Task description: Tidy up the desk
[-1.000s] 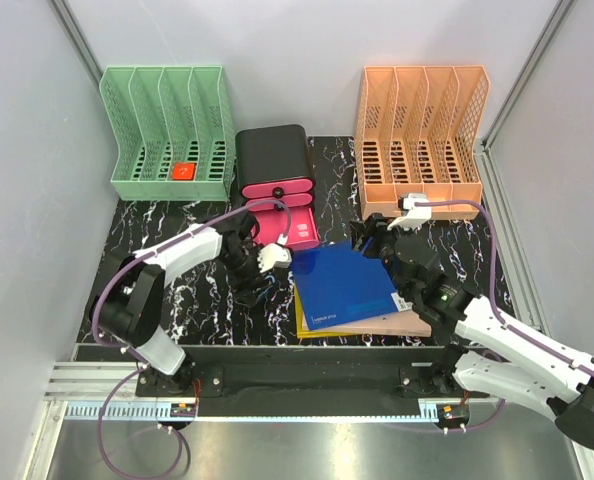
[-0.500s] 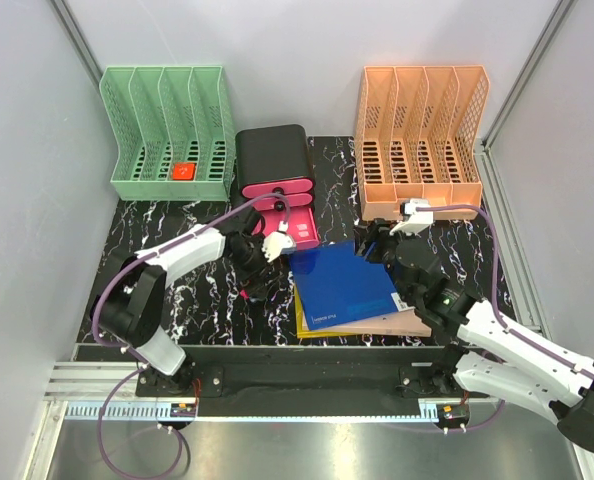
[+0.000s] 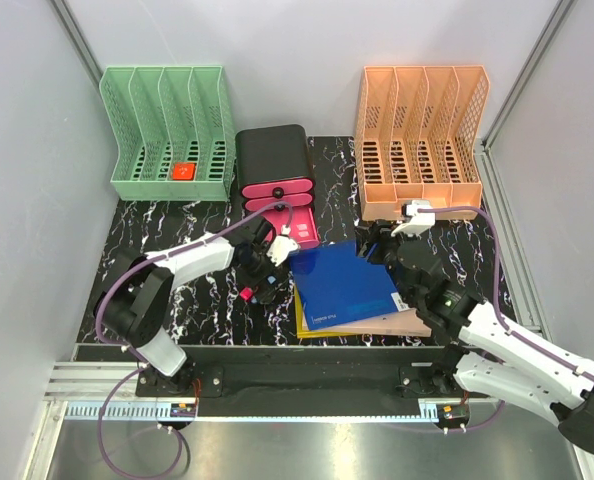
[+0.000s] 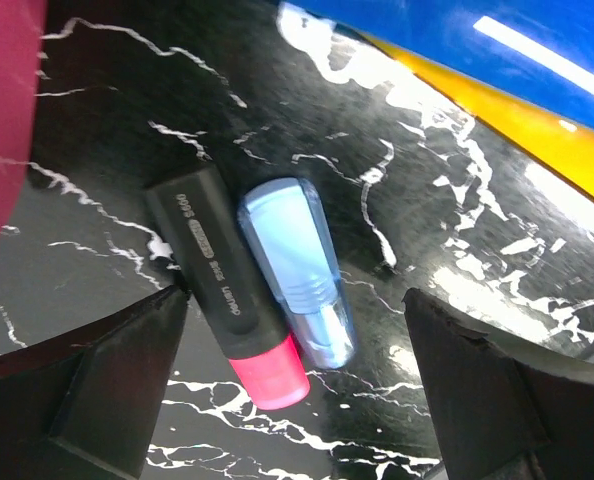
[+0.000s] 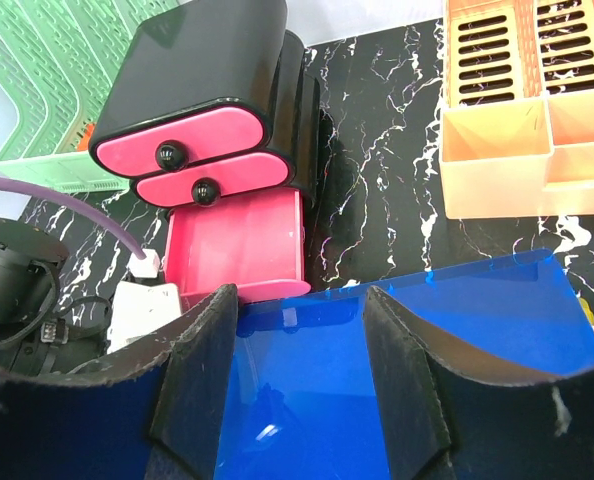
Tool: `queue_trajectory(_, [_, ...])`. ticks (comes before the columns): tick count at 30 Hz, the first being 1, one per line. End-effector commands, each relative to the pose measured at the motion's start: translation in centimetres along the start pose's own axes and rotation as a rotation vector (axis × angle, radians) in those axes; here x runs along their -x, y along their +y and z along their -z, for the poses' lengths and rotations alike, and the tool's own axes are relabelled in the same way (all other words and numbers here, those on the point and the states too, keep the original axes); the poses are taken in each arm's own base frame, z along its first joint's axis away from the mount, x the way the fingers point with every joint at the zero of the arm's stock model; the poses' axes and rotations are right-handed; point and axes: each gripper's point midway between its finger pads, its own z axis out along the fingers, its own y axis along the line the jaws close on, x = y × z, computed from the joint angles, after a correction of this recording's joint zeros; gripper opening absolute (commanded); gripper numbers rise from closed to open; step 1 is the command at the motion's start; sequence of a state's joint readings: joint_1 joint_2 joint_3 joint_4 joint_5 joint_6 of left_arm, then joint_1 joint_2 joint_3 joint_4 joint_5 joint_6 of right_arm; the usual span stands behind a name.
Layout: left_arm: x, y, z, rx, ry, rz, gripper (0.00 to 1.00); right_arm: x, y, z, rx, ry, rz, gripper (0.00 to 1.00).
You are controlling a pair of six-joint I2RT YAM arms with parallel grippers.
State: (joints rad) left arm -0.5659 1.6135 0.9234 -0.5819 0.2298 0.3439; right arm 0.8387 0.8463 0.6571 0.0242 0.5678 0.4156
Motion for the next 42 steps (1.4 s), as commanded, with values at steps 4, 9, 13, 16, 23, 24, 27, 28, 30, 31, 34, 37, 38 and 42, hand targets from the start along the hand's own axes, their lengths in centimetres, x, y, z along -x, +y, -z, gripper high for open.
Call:
queue_trajectory(4, [-0.3,1.2,-1.0,0.071,0.013,0.034,0.99,0.6,-0.5,0.4,-0.018,-0.024,-0.018,0.61])
queue_trajectory(9, [0.0,1.3,-1.6,0.072,0.023,0.031,0.99,0.3,-0.7,0.5,-0.019,-0.019,-0.015,0.6])
queue_trajectory(13, [0.1,1.2,-2.3,0.074,0.035,0.02,0.91,0.4,-0.6,0.5,-0.017,-0.018,-0.018,0.6])
queue_trajectory(16, [0.2,1.2,-2.3,0.078,0.033,0.016,0.83,0.4,-0.6,0.5,-0.014,-0.015,-0.014,0.59])
queue_trajectory(23, [-0.5,0.8,-1.8,0.071,0.047,0.01,0.69,0.6,-0.5,0.6,-0.011,-0.018,-0.015,0.58])
queue_trajectory(24, [-0.6,0.7,-1.8,0.068,0.051,0.008,0.66,0.6,-0.5,0.6,-0.012,-0.018,-0.015,0.59])
queue_trajectory(27, [-0.9,0.4,-1.8,0.05,0.065,0.004,0.52,0.6,-0.4,0.5,-0.009,-0.017,-0.017,0.58])
queue_trajectory(28, [-1.0,0.2,-1.8,0.044,0.069,0.005,0.49,0.7,-0.4,0.6,-0.009,-0.018,-0.016,0.58])
queue_trajectory(30, [-1.0,0.1,-1.8,0.034,0.074,0.006,0.4,0.6,-0.4,0.5,-0.008,-0.016,-0.015,0.58])
queue_trajectory(31, [-1.0,-0.1,-1.8,0.024,0.073,0.004,0.39,0.7,-0.4,0.5,-0.009,-0.018,-0.013,0.58])
queue_trajectory(34, [-0.9,-0.5,-1.6,0.01,0.065,0.002,0.35,0.8,-0.4,0.6,-0.01,-0.022,-0.012,0.57])
queue_trajectory(37, [-0.7,-0.6,-1.0,0.01,0.054,-0.006,0.33,0.9,-0.4,0.6,-0.01,-0.023,-0.011,0.57])
queue_trajectory(38, [-0.3,-0.5,-0.6,0.015,0.045,-0.014,0.33,0.8,-0.4,0.6,-0.01,-0.02,-0.009,0.57])
queue_trajectory(42, [1.4,-0.5,2.0,0.022,0.013,-0.046,0.3,0.6,-0.4,0.4,-0.011,-0.015,-0.006,0.57])
